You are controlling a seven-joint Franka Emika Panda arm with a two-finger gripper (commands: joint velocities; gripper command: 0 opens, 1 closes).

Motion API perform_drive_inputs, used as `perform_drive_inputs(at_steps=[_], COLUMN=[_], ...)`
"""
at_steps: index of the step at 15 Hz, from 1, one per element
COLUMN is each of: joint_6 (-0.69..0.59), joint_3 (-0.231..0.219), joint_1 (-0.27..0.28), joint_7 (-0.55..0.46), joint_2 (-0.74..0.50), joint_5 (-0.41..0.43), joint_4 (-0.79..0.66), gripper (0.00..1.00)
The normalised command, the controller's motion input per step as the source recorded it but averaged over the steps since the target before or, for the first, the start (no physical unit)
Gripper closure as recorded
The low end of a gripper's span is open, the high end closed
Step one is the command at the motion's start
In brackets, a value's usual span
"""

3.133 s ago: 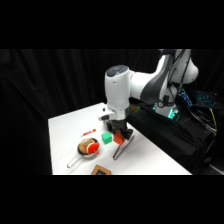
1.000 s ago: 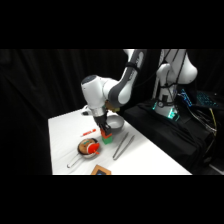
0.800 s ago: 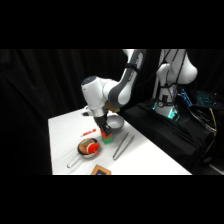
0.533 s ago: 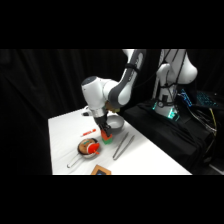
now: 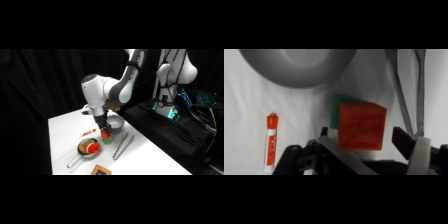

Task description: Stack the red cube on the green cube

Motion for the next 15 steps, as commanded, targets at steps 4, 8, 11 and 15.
perform_drive_inputs(at_steps=[4,8,11,15], joint_6=[-0.22,-0.3,-0.36,-0.38], joint_3=[-0.081,-0.069,-0.063,-0.064], joint_1=[0.101,0.079,0.064,0.057], joint_7=[0.05,0.04,0.04,0.03], joint_2=[-0.4,-0.4,-0.3,-0.22], joint_5=[-0.115,-0.053,0.023,0.092], joint_4=[-0.16,-0.08,0.03,0.12], gripper=[0.0,0.0,0.0,0.0])
